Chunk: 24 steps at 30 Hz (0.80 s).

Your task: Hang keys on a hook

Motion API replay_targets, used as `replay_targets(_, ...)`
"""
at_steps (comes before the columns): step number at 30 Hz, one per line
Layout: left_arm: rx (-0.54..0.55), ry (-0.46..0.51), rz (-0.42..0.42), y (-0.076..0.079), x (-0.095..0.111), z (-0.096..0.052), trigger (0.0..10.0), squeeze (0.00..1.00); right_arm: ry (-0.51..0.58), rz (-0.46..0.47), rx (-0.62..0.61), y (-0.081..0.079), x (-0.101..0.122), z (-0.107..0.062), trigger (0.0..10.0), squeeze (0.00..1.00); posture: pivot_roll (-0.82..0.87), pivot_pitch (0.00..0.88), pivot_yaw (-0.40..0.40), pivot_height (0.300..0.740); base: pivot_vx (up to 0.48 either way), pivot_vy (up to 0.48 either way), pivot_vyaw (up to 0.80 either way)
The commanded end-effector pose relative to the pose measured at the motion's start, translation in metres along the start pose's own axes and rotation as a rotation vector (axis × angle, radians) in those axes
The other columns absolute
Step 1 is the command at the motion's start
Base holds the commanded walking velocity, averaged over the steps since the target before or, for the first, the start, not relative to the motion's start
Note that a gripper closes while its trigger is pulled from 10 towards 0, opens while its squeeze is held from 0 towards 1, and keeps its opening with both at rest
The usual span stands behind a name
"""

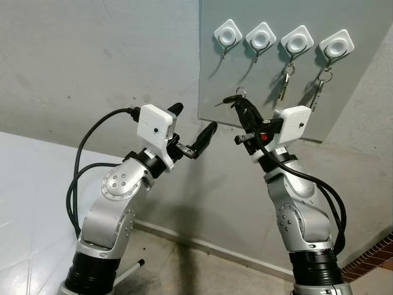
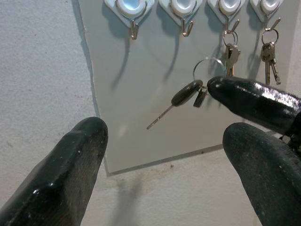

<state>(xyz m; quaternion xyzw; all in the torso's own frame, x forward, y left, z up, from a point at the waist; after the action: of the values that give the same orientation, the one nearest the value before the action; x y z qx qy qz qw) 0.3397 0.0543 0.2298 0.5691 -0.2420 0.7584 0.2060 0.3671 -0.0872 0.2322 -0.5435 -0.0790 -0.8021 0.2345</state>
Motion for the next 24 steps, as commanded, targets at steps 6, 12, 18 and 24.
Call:
replay_targets(6,-0.024,0.007,0.01,0.001,0.004,0.006,10.0,0.0,0.046,0.015,-0.008,0.002,0.014,0.013,10.0,0.0,-0.01,0.0,0.081,0.74,0.0,0.0,0.0)
replay_targets(12,-0.037,0.016,0.007,0.002,0.007,0.009,10.0,0.0,0.065,0.037,-0.015,0.009,0.022,0.02,10.0,0.0,0.0,0.0,0.073,0.74,0.0,0.0,0.0)
replay_targets(18,-0.042,0.023,0.01,0.002,0.01,0.009,10.0,0.0,0.074,0.058,-0.01,0.013,0.025,0.029,10.0,0.0,0.0,0.002,0.067,0.74,0.0,0.0,0.0)
replay_targets(24,-0.038,0.027,0.011,0.001,0.011,0.01,10.0,0.0,0.072,0.09,0.006,0.015,0.026,0.036,10.0,0.0,0.01,0.006,0.061,0.74,0.0,0.0,0.0)
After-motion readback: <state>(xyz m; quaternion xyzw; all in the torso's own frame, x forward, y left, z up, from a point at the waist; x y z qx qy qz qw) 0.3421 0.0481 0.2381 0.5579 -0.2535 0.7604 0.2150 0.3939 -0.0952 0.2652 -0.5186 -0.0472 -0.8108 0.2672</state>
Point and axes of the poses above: a point about 5 cm out from each wrist's last joint towards the gripper, its own z axis pointing out of the wrist towards the gripper, its own x axis along the axis of the wrist's last joint, y = z × x, the point moved 6 cm from there along z, pointing out of the wrist towards the gripper, and after that the axes turned 2 degrees about z, right-handed, at the moved point
